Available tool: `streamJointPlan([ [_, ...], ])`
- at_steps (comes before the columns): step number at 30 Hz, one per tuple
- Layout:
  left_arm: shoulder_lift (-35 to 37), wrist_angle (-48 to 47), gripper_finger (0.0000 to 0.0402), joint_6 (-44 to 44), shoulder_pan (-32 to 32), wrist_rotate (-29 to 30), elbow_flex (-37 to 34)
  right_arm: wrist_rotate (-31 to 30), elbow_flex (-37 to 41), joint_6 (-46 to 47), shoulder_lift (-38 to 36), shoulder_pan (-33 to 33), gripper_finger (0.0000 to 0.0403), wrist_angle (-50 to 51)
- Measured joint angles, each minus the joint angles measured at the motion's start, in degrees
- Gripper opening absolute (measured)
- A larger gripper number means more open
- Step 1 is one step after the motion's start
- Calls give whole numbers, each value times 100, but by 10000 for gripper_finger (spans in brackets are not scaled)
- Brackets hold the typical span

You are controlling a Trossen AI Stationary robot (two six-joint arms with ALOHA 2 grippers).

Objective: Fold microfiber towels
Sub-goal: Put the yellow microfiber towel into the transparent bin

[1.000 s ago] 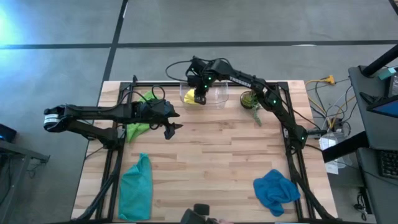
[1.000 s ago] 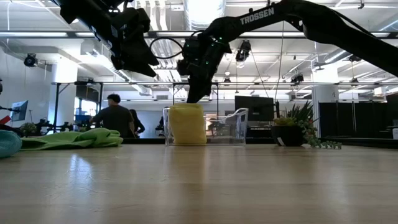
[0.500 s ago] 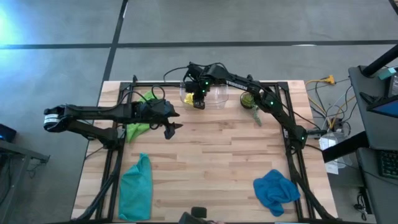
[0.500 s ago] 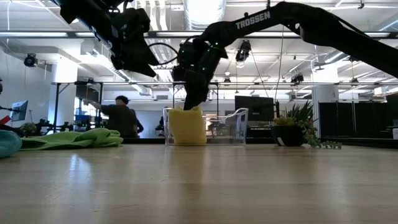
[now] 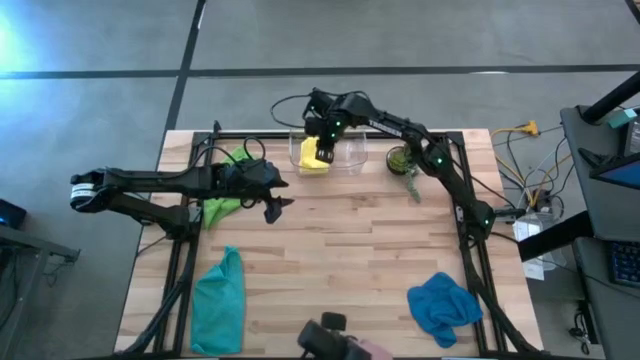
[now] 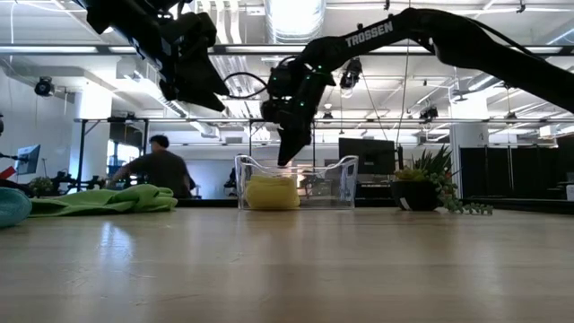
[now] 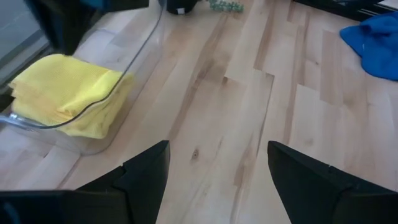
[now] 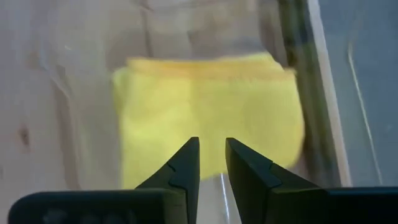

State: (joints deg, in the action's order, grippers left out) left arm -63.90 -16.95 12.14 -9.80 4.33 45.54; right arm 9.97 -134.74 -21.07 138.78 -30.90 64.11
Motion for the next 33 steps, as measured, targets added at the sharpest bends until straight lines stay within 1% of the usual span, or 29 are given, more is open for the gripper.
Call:
streamJointPlan([
  [2,-76,0,254,301,-73,76,0,-1,2,-154,8,-87,72,136],
  [5,-292,-62,251,997,-416,43,0,-7,2,-579,74,-208,66,355],
  [9,-683,-60,232,1771,-1055,-312,5,3,37,-992,177,-366,58,423],
  [12,-921,117,212,2172,-1593,-555,67,3,36,-1047,263,-469,51,355],
  [15,-1094,330,194,2211,-2052,-940,112,-82,39,-939,392,-546,42,261],
  [19,-1165,560,179,2211,-2449,-1329,157,-439,37,-919,544,-550,33,227],
  [25,-1145,918,175,2208,-2685,-1366,155,-612,44,-696,710,-537,31,-63],
  [29,-1148,938,175,2203,-2763,-1367,137,-615,39,-441,710,-516,31,-358],
  [33,-1149,927,175,2201,-2787,-1366,125,-554,39,-426,710,-467,31,-427],
])
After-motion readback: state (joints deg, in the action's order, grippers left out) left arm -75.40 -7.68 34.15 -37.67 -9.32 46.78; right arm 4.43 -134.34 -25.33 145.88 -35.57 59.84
